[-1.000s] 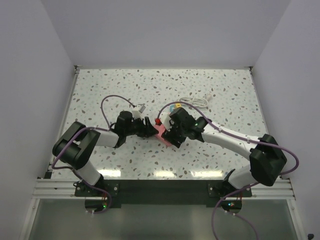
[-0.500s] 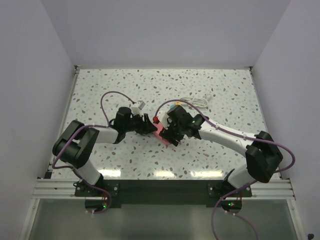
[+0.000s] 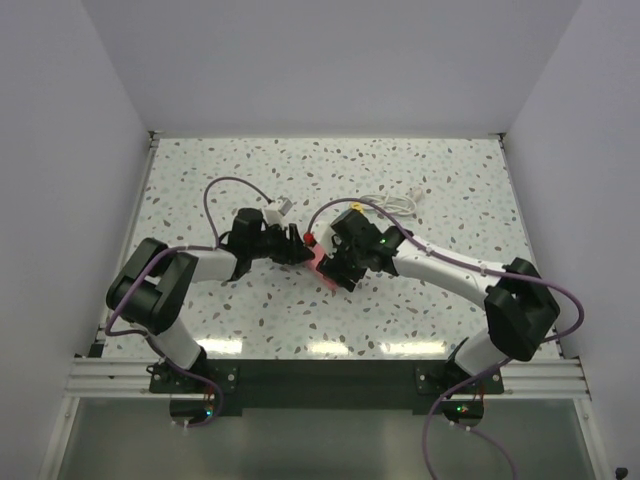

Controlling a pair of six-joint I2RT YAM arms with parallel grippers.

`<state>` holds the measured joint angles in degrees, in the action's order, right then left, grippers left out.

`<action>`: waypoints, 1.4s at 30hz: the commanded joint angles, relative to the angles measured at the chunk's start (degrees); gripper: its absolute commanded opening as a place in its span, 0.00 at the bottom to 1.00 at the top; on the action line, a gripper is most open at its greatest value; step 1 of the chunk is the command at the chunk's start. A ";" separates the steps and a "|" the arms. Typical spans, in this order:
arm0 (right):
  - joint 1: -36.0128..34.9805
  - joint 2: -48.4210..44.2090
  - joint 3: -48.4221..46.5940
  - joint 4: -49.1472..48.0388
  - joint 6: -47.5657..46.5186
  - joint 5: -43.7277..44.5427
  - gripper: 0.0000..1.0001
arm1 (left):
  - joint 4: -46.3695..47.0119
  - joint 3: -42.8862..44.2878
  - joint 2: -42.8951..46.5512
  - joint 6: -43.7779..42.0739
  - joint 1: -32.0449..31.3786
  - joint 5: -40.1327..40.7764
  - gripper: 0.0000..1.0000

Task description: Insert the plug

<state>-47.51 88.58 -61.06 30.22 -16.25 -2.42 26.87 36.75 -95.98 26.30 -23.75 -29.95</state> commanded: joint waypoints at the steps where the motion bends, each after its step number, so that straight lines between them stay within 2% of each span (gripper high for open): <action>1: -0.31 2.13 -0.64 1.86 -0.45 0.04 0.00 | -0.86 1.74 -0.87 -4.68 0.63 0.34 0.46; 6: -0.22 1.95 -0.90 0.54 -0.45 -1.19 0.00 | -0.77 1.83 -0.87 -4.68 0.63 0.16 0.47; 17: -0.31 7.84 -3.81 0.37 -0.54 -1.19 0.00 | -0.86 1.83 -0.87 -4.77 0.81 0.42 0.47; 29: -1.45 12.05 -0.03 -6.04 2.80 -2.77 0.00 | -1.12 2.80 -2.54 -4.86 2.74 0.77 0.46; 42: -4.44 11.53 4.37 -9.91 7.02 4.08 0.00 | -1.82 2.01 -2.36 -4.86 5.55 3.06 0.45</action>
<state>-50.94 94.72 -61.28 14.79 -11.94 1.10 26.06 38.39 -97.82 25.28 -18.74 -29.12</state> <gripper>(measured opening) 0.644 0.543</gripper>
